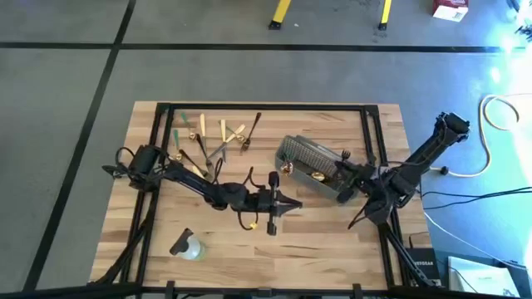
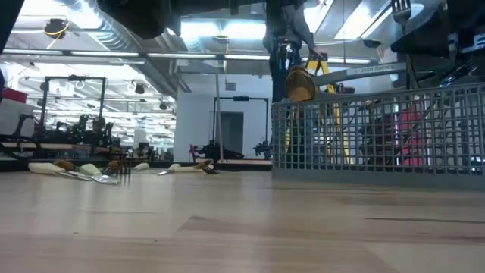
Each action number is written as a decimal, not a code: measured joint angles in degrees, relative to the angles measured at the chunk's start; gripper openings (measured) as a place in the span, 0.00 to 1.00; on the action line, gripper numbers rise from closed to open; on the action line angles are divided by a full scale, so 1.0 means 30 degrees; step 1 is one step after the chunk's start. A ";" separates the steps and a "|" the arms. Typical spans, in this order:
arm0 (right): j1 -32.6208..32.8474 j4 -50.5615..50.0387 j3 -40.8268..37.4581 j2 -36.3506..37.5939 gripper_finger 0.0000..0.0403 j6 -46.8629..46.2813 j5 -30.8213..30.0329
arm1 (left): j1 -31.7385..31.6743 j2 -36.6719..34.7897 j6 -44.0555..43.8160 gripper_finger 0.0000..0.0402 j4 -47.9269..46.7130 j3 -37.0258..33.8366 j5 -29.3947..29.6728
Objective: Sort silverware
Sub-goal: Put the black fork into the cutlery rack, then adjust the black forks
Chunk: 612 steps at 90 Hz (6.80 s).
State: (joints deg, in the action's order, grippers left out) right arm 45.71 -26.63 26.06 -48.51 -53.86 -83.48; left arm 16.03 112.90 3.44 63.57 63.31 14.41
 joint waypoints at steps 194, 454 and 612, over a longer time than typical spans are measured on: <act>-0.0154 0.3147 0.7727 -0.0655 0.25 0.3760 2.1039 | 0.1053 -0.5887 -0.0323 0.00 0.1109 -0.8612 0.5166; -0.3245 -1.6459 1.4050 -0.0676 0.12 -0.3844 2.2428 | 0.1982 -0.5872 0.1867 0.00 -0.0013 -0.8604 0.4852; -0.3621 -1.8556 1.3894 -0.6717 0.01 1.4605 2.3208 | 0.2004 -0.5872 0.1568 0.00 -0.0013 -0.8612 0.4845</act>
State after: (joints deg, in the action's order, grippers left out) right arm 34.85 -82.30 67.75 -68.66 -10.04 -13.85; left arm 22.04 95.29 8.15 63.53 37.47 28.95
